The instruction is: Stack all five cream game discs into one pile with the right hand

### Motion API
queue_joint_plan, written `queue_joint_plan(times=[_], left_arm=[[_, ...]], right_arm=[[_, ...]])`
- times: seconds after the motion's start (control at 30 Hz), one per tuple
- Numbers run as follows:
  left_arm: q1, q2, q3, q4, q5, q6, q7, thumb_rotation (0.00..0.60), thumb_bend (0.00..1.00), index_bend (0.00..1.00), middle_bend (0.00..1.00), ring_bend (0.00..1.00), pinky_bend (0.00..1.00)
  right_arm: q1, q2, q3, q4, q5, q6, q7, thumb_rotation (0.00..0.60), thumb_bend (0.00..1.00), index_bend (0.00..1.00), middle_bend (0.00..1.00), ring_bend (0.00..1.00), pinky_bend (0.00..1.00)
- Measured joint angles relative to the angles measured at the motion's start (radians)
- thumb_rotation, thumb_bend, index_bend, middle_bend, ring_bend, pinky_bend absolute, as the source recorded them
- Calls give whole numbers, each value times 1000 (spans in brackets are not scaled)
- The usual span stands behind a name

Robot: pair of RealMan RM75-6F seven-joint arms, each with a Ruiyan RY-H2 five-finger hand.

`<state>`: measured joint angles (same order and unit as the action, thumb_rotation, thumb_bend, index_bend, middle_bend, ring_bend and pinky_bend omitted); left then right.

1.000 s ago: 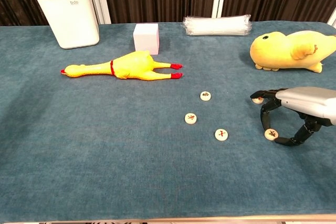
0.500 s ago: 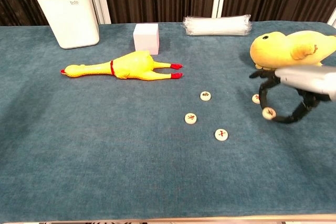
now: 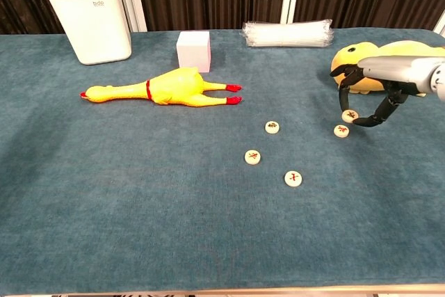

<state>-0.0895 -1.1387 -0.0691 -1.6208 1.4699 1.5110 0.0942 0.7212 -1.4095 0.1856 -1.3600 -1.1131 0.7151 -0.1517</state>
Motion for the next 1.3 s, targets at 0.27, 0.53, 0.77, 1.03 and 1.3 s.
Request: queue_joint_plan(times=[0.27, 0.53, 0.77, 1.03, 1.3], left_arm=[[-1, -4, 1, 1, 3, 2, 6, 600, 169, 44, 0, 0, 67], [-1, -4, -1, 2, -1, 1, 6, 600, 169, 44, 0, 0, 67], [-1, -4, -2, 2, -2, 3, 6, 600, 169, 44, 0, 0, 67], [-1, -2, -4, 2, -6, 0, 3, 600, 169, 44, 0, 0, 67], [-1, -3, -3, 2, -4, 3, 4, 600, 169, 44, 0, 0, 67]], right_arm=[[23, -70, 1, 126, 25, -26, 33, 600, 410, 523, 0, 0, 78], [29, -104, -8, 177, 15, -36, 67, 600, 411, 523, 0, 0, 79], [29, -103, -13, 168, -4, -24, 79, 600, 410, 523, 0, 0, 86], [28, -106, -21, 172, -1, -24, 77, 600, 410, 523, 0, 0, 86], [31, -110, -26, 174, 4, -29, 74, 600, 410, 523, 0, 0, 87]])
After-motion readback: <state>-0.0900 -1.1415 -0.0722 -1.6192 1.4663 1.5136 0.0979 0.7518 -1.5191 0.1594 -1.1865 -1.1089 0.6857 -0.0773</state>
